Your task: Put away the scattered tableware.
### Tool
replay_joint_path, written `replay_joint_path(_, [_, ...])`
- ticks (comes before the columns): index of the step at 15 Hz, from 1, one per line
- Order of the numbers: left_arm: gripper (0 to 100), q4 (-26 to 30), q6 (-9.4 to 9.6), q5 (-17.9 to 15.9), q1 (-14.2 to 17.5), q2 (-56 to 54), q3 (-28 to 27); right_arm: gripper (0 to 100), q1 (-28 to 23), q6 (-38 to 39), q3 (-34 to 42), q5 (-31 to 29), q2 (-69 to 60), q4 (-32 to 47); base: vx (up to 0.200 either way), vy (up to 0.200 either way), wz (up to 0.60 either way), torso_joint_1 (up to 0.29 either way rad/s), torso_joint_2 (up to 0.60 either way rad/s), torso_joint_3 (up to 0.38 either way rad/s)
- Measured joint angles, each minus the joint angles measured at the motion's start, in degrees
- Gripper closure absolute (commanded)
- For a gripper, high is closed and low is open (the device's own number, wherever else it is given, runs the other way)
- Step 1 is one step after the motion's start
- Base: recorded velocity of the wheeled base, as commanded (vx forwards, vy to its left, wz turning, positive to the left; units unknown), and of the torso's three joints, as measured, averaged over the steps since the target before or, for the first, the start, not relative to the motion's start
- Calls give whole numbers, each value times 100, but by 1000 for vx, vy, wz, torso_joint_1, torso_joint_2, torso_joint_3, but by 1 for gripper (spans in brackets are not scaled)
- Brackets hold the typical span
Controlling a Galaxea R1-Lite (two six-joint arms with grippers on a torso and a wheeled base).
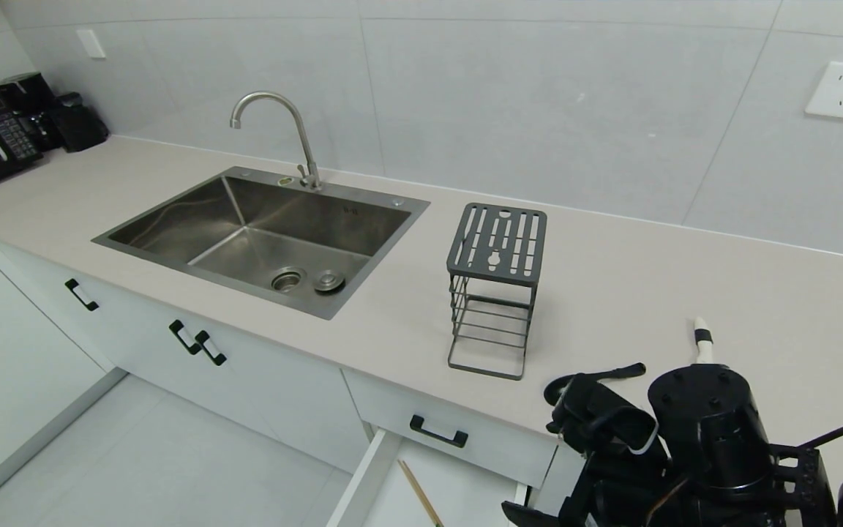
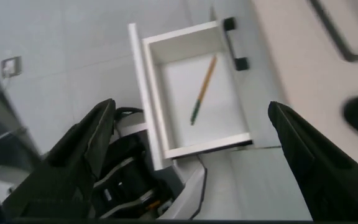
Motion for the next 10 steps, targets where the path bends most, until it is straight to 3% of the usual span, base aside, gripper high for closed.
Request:
replay_joint_path(5, [0, 0, 0, -2, 2, 0, 0, 0, -223, -12, -29, 22, -4, -139, 0, 0, 0, 0, 0, 0])
replay_joint_path(10, [0, 0, 0, -2, 2, 0, 0, 0, -1156, -485, 9, 347, -61, -158, 0, 0, 0, 0, 0, 0])
